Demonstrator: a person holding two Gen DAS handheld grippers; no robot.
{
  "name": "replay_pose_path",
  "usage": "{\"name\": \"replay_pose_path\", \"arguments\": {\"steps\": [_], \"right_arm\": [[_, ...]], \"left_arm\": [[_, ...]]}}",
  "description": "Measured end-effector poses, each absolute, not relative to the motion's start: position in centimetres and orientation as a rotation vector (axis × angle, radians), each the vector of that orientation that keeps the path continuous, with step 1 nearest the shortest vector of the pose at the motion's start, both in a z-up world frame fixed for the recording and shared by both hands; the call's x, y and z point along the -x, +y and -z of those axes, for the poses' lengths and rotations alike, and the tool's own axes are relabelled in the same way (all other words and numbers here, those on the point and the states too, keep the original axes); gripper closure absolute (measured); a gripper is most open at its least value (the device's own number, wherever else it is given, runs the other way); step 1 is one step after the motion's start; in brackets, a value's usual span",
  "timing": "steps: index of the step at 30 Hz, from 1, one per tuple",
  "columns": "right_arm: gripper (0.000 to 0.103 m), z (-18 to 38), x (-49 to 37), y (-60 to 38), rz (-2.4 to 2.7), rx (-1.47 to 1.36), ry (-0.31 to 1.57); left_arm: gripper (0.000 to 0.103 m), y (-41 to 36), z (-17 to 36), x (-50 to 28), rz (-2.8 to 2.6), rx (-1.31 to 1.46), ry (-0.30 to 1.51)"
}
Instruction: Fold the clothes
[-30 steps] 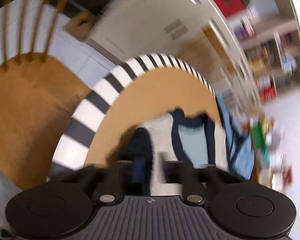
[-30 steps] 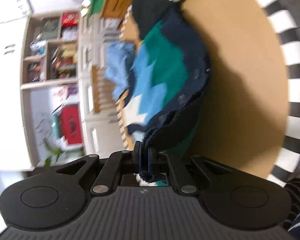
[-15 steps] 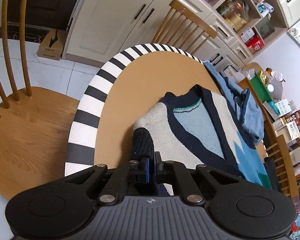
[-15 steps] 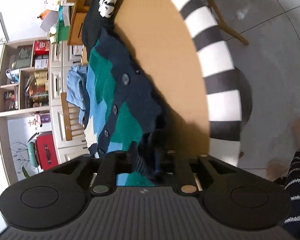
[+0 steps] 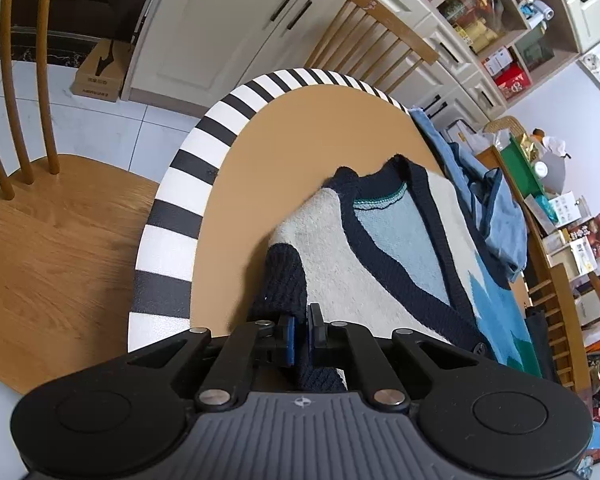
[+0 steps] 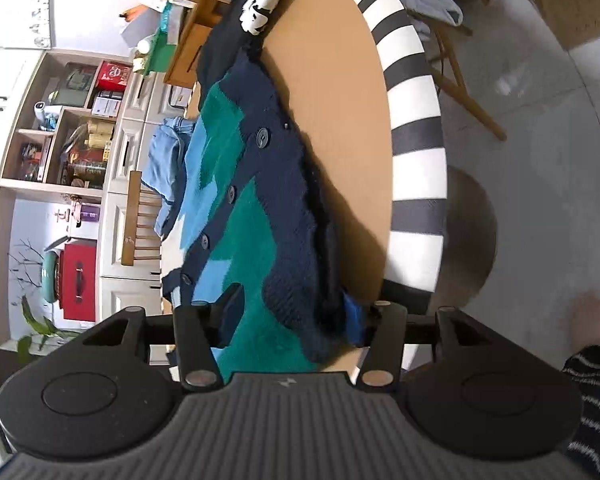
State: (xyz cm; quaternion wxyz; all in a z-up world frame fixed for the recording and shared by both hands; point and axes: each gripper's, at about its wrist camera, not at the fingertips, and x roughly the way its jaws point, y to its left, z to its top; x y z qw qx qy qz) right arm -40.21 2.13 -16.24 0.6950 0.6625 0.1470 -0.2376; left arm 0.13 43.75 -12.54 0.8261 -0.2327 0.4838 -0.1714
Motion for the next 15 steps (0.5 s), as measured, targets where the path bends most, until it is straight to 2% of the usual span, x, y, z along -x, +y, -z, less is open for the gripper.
{"name": "replay_pose_path", "arguments": {"steps": [8,9,10,11,12,13,15], "right_arm": [[0.052,17.4,38.3,5.0,0.639,-1.448,0.215],[0.056,17.3,37.7,5.0,0.663,-1.424,0.213],[0.068,17.2,37.1,5.0,0.685,-1.404,0.214],[0.079,17.2,36.6,4.9,0.7,-1.394,0.226],[0.095,17.1,36.2,4.8,0.714,-1.386,0.24],[0.095,16.9,35.9,4.7,0.721,-1.382,0.261],[0.095,16.3,36.2,4.5,0.707,-1.401,0.241]], "left_arm": [[0.095,43.9,12.6,0.2,0.378,0.493,1.048],[0.094,43.9,12.6,0.3,0.379,0.491,1.052],[0.093,43.9,12.6,0.4,0.381,0.49,1.058],[0.089,43.9,12.6,0.5,0.382,0.489,1.063],[0.083,43.9,12.5,0.6,0.382,0.489,1.071],[0.078,44.0,12.3,0.8,0.385,0.492,1.077],[0.054,44.4,11.6,1.1,0.387,0.483,1.069]]}}
